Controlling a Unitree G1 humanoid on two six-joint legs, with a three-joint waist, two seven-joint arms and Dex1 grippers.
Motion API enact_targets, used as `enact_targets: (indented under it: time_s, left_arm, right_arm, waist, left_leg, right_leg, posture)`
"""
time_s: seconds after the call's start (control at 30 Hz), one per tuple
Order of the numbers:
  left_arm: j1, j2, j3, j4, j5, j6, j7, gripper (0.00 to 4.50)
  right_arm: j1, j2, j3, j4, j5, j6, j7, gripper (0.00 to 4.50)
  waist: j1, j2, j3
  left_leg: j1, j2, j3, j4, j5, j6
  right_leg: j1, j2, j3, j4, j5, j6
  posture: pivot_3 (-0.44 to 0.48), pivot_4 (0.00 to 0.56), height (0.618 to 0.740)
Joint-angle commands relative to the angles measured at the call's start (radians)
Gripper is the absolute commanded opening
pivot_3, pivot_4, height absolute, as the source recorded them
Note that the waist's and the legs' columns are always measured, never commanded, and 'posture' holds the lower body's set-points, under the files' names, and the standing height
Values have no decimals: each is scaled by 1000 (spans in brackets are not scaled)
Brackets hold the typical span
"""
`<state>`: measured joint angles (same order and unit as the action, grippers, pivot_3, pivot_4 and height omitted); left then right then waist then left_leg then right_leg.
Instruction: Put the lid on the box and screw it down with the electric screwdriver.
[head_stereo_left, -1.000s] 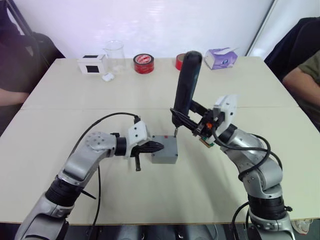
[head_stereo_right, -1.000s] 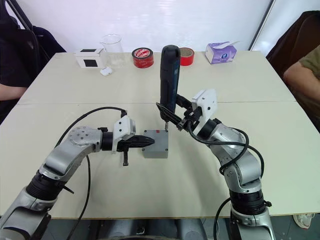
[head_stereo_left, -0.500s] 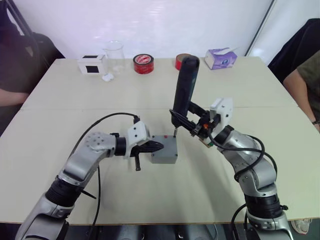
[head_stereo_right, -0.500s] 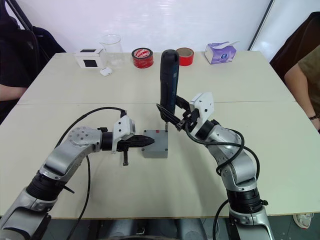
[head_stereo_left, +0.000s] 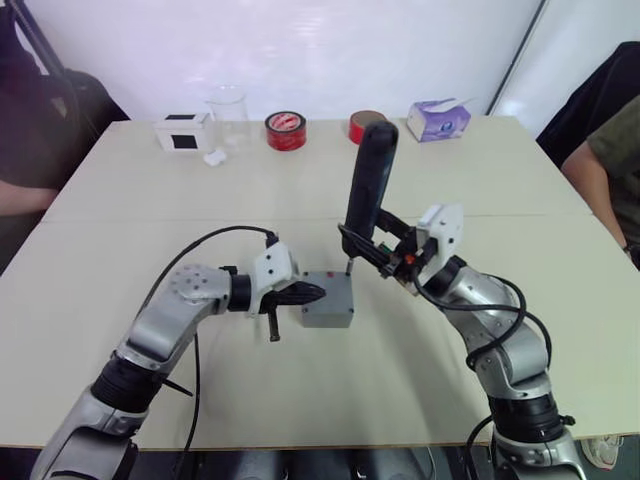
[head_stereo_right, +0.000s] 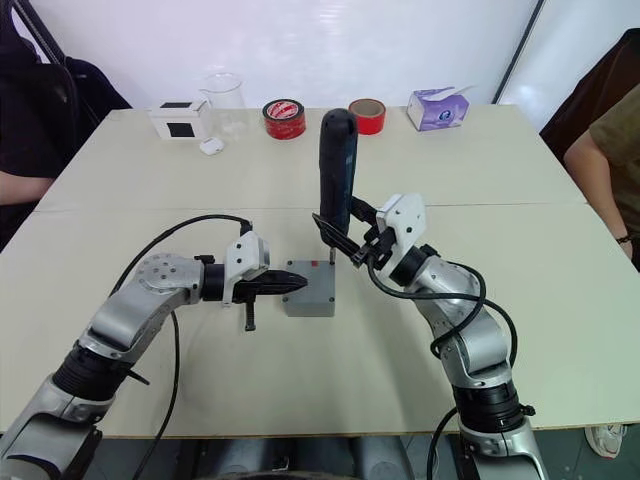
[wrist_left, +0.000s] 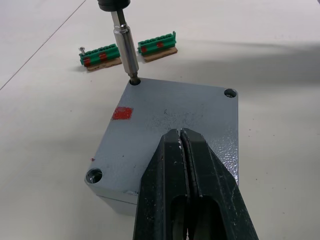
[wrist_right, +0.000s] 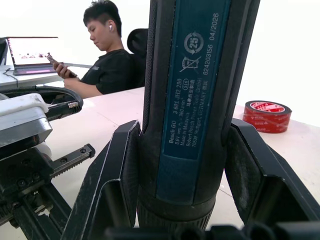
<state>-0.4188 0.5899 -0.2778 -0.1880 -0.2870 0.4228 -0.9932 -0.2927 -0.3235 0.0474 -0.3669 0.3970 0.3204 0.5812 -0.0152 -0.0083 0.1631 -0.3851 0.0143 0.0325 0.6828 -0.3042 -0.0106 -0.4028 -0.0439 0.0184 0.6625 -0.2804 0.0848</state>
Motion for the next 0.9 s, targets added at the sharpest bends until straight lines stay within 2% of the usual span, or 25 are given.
enact_targets:
  time_s: [0.03,0.17,0.7,0.9]
  left_arm:
    - [24,8,-7,28,25,10,4,0]
    - [28,6,-11,32,30,10,6,0]
    - [10,-13,-28,51,51,10,8,0]
    - [11,-10,-21,39,41,13,-1,0]
  right_arm:
    - [22,5,15,53,-16,80,-44,1855]
    - [35,-14,56,68,-70,85,-62,1855]
    - [46,-31,79,76,-105,73,-75,1855]
    - [12,0,31,33,-49,66,-85,1855]
  waist:
    - [0,-1,-1]
    - [0,-2,-5]
    - [2,-7,-22]
    - [2,-7,-22]
  left_leg:
    - [1,0,0,0,0,0]
    - [13,0,0,-2,0,0]
    - [13,1,-2,-2,-1,0]
    - [12,1,-2,-3,-1,0]
  right_leg:
    - [1,0,0,0,0,0]
    - [12,-1,1,-1,-1,-1]
    - [13,-4,0,-4,-2,-4]
    - [13,-6,0,-6,-3,-5]
  posture:
    - [0,150,740]
    - [0,150,740]
    - [0,150,740]
    - [0,150,740]
